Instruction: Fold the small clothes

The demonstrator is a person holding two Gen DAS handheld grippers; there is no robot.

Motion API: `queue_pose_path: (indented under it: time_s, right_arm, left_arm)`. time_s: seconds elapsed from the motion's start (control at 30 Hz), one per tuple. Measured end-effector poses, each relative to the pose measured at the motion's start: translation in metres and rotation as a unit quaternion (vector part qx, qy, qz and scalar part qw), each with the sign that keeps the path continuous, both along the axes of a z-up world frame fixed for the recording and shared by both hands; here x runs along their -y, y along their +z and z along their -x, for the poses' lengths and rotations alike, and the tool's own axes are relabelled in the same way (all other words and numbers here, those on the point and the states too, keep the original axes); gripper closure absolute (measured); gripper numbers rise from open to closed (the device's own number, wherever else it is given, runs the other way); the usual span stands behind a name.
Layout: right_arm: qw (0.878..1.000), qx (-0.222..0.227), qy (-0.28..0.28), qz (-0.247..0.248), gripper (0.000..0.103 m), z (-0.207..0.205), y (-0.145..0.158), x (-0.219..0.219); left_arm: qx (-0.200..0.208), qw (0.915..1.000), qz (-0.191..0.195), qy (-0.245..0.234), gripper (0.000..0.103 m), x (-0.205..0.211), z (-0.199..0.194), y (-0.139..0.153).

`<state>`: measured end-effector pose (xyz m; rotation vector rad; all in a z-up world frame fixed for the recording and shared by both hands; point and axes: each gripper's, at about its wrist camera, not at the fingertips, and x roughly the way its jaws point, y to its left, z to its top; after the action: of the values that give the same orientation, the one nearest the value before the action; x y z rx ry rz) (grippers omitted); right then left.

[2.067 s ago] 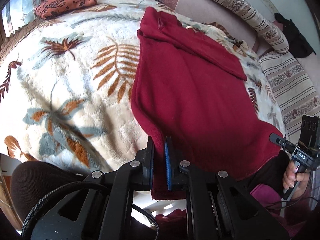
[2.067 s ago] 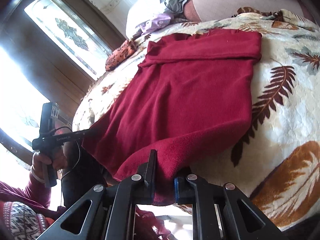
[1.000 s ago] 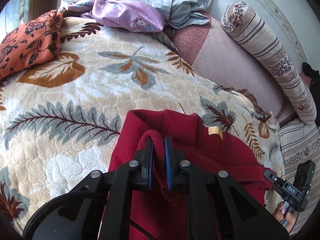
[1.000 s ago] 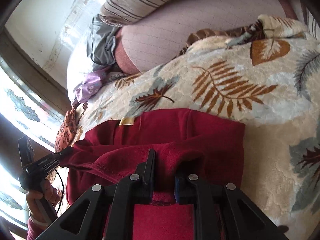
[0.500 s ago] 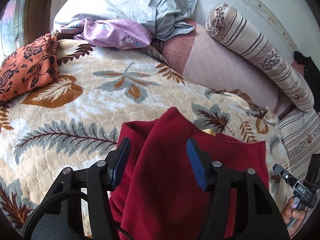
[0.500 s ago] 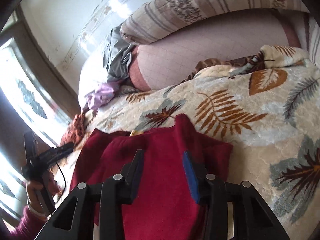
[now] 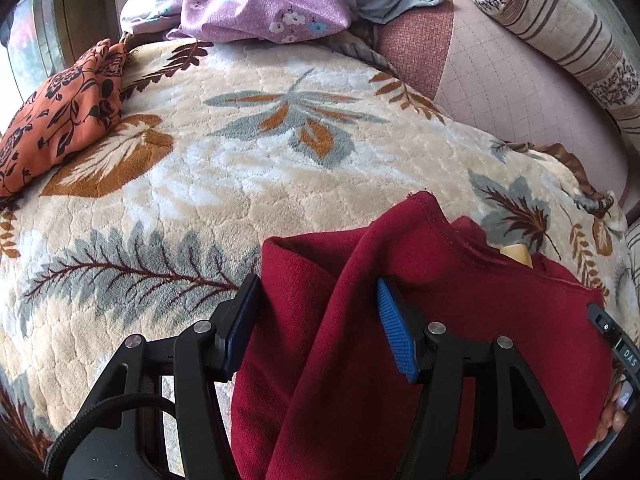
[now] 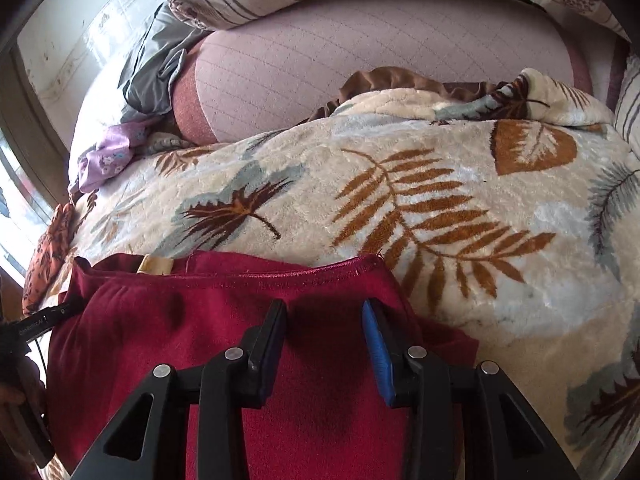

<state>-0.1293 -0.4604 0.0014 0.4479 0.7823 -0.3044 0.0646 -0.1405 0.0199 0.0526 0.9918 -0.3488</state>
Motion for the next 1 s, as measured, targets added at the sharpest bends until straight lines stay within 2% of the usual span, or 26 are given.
queue_pose_path:
  time_s: [0.1, 0.2, 0.3, 0.5, 0.6, 0.7, 0.8, 0.9, 1.0]
  right_arm:
    - [1.000, 0.002, 0.005, -0.008, 0.066, 0.013, 0.014, -0.004]
    - [1.000, 0.020, 0.012, -0.019, 0.060, 0.043, 0.033, -0.015]
    - [0.999, 0.025, 0.035, -0.001, 0.059, 0.076, 0.045, -0.037]
    - [0.998, 0.007, 0.060, 0.012, 0.059, 0.120, 0.036, -0.067]
    - [0.998, -0.021, 0.060, 0.020, 0.059, 0.123, 0.017, -0.072]
    - [0.997, -0.044, 0.060, 0.033, 0.059, 0.120, 0.003, -0.072]
    - [0.997, -0.053, 0.054, 0.033, 0.059, 0.119, 0.020, -0.076]
    - [0.997, -0.030, 0.063, 0.034, 0.059, 0.115, 0.041, -0.088]
    - [0.996, -0.020, 0.083, 0.031, 0.059, 0.098, 0.050, -0.105]
  left_arm:
    - [0.000, 1.0000, 0.008, -0.002, 0.043, -0.009, 0.011, 0.013]
    - [0.003, 0.9998, 0.018, -0.009, 0.043, -0.024, 0.032, 0.026]
    - [0.009, 0.9997, 0.011, -0.021, 0.043, -0.039, 0.060, 0.035]
    - [-0.001, 0.9998, -0.011, -0.014, 0.043, -0.067, 0.107, 0.030]
    - [-0.014, 0.9996, -0.024, 0.001, 0.043, -0.075, 0.118, 0.015]
    - [-0.031, 0.9993, -0.012, 0.015, 0.043, -0.084, 0.119, 0.000]
    - [-0.028, 0.9995, 0.004, 0.018, 0.043, -0.087, 0.117, -0.003]
    - [-0.024, 0.9994, 0.016, 0.020, 0.043, -0.088, 0.114, -0.005]
    - [-0.022, 0.9994, 0.019, 0.017, 0.043, -0.088, 0.111, -0.003]
